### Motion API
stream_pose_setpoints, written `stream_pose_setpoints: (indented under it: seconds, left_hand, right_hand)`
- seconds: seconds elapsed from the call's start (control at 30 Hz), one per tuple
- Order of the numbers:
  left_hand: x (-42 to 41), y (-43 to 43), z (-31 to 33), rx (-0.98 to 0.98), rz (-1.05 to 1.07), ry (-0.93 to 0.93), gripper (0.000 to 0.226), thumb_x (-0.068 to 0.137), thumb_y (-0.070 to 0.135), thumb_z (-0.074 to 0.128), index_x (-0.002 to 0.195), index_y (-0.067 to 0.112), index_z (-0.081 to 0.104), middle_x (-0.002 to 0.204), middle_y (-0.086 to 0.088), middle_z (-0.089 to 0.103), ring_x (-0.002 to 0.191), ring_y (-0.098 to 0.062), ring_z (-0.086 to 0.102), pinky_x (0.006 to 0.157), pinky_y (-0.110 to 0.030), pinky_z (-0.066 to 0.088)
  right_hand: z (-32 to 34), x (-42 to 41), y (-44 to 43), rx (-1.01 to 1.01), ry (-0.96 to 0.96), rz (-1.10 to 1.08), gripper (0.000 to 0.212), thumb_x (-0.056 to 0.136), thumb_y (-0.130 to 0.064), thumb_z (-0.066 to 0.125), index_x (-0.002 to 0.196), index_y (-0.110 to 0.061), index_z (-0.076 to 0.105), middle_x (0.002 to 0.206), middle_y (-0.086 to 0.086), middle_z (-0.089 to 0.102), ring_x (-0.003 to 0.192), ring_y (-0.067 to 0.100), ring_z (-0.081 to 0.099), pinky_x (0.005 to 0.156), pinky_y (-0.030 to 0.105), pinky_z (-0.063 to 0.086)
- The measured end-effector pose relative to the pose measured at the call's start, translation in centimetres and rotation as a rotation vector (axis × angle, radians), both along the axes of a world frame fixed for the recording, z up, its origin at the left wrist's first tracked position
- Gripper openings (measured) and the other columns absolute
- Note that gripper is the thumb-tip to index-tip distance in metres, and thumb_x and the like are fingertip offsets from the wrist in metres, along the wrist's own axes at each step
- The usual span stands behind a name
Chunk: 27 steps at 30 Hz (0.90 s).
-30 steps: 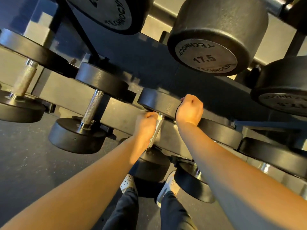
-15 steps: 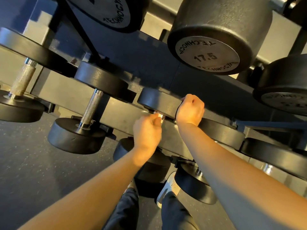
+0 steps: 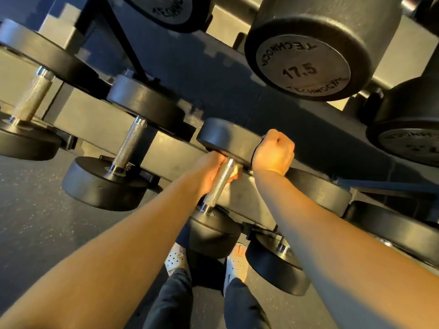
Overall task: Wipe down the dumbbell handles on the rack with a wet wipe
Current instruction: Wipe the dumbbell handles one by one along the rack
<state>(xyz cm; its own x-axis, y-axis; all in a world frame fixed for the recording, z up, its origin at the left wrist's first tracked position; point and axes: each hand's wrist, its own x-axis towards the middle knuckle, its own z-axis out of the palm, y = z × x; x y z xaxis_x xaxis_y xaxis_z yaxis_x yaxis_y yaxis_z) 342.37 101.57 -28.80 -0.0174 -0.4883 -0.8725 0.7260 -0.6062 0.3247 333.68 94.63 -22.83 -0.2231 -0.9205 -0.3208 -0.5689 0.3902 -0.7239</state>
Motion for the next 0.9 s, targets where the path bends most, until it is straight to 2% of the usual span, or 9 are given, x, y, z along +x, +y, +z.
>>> stream_pose_setpoints:
  seconds: [0.1, 0.2, 0.27, 0.43, 0.53, 0.6, 0.7, 0.77, 0.9]
  left_hand:
    - [-2.5, 1.8, 1.3, 0.102, 0.036, -0.559, 0.021, 0.098, 0.011, 0.055, 0.082, 0.009, 0.067, 0.076, -0.011, 0.069, 0.062, -0.019, 0.066, 0.055, -0.028, 0.053]
    - [-4.9, 3.2, 2.9, 0.029, -0.270, -1.176, 0.019, 0.102, 0.026, 0.058, 0.086, 0.021, 0.066, 0.074, 0.004, 0.065, 0.067, -0.008, 0.063, 0.063, -0.023, 0.046]
    - [-5.9, 3.4, 3.3, 0.021, -0.395, -1.392, 0.013, 0.103, 0.029, 0.055, 0.096, 0.023, 0.065, 0.083, 0.010, 0.063, 0.070, -0.004, 0.056, 0.066, -0.020, 0.040]
    - [-6.9, 3.3, 3.6, -0.009, -0.439, -1.672, 0.021, 0.101, 0.023, 0.059, 0.120, 0.016, 0.065, 0.116, -0.002, 0.063, 0.093, -0.012, 0.050, 0.078, -0.022, 0.034]
    - [-7.0, 3.3, 3.4, -0.001, -0.346, -1.649, 0.014, 0.097, 0.024, 0.065, 0.111, 0.020, 0.065, 0.113, 0.001, 0.058, 0.105, -0.017, 0.055, 0.083, -0.026, 0.040]
    - [-6.6, 3.4, 2.9, 0.029, -0.197, -1.515, 0.014, 0.093, 0.028, 0.071, 0.092, 0.022, 0.059, 0.097, 0.009, 0.055, 0.091, -0.014, 0.056, 0.074, -0.027, 0.042]
    - [-5.8, 3.2, 2.3, 0.045, -0.024, -1.300, 0.015, 0.089, 0.028, 0.077, 0.085, 0.022, 0.064, 0.086, 0.007, 0.062, 0.080, -0.010, 0.060, 0.068, -0.027, 0.047]
    - [-4.9, 3.1, 2.1, 0.086, 0.044, -1.174, 0.016, 0.090, 0.030, 0.078, 0.079, 0.024, 0.068, 0.080, 0.006, 0.066, 0.078, -0.007, 0.063, 0.066, -0.024, 0.048]
    - [-2.6, 3.2, 2.2, 0.210, -0.020, -0.949, 0.014, 0.091, 0.028, 0.076, 0.081, 0.020, 0.071, 0.088, -0.001, 0.071, 0.089, -0.018, 0.067, 0.085, -0.037, 0.056]
  right_hand:
    - [0.4, -0.1, 0.1, 0.018, -0.006, 0.015, 0.032, 0.094, -0.023, 0.042, 0.075, -0.005, 0.061, 0.067, 0.007, 0.053, 0.066, 0.023, 0.049, 0.066, 0.043, 0.041]
    - [0.7, -0.3, 0.2, 0.016, -0.029, 0.050, 0.033, 0.095, -0.022, 0.042, 0.077, -0.001, 0.061, 0.067, 0.007, 0.051, 0.067, 0.025, 0.046, 0.065, 0.043, 0.037]
    - [0.8, -0.5, 0.2, 0.014, -0.036, 0.087, 0.032, 0.094, -0.022, 0.041, 0.073, -0.004, 0.058, 0.067, 0.007, 0.051, 0.068, 0.026, 0.048, 0.066, 0.044, 0.038]
    - [0.8, -1.6, -0.4, 0.047, -0.030, 0.263, 0.034, 0.100, -0.023, 0.038, 0.073, -0.016, 0.058, 0.078, 0.004, 0.061, 0.085, 0.027, 0.061, 0.083, 0.048, 0.050]
    - [1.4, -2.4, -1.9, 0.024, 0.047, 0.563, 0.034, 0.104, -0.013, 0.037, 0.078, -0.011, 0.059, 0.084, 0.004, 0.060, 0.098, 0.031, 0.061, 0.089, 0.043, 0.047]
    - [1.4, -2.7, -2.8, -0.105, 0.026, 0.765, 0.028, 0.105, -0.019, 0.039, 0.090, -0.010, 0.061, 0.093, 0.005, 0.062, 0.096, 0.025, 0.060, 0.087, 0.042, 0.047]
    - [1.2, -3.4, -2.7, -0.194, -0.095, 0.959, 0.031, 0.107, -0.032, 0.041, 0.090, -0.013, 0.059, 0.085, -0.005, 0.059, 0.084, 0.015, 0.058, 0.077, 0.031, 0.047]
    - [0.6, -3.9, -2.0, -0.222, -0.092, 0.945, 0.026, 0.107, -0.035, 0.045, 0.097, -0.018, 0.061, 0.092, -0.006, 0.061, 0.091, 0.013, 0.060, 0.075, 0.022, 0.046]
    - [1.2, -7.4, 2.2, -0.435, -0.192, 0.731, 0.014, 0.098, -0.014, 0.059, 0.112, -0.016, 0.060, 0.114, -0.003, 0.055, 0.104, 0.008, 0.051, 0.081, 0.010, 0.042]
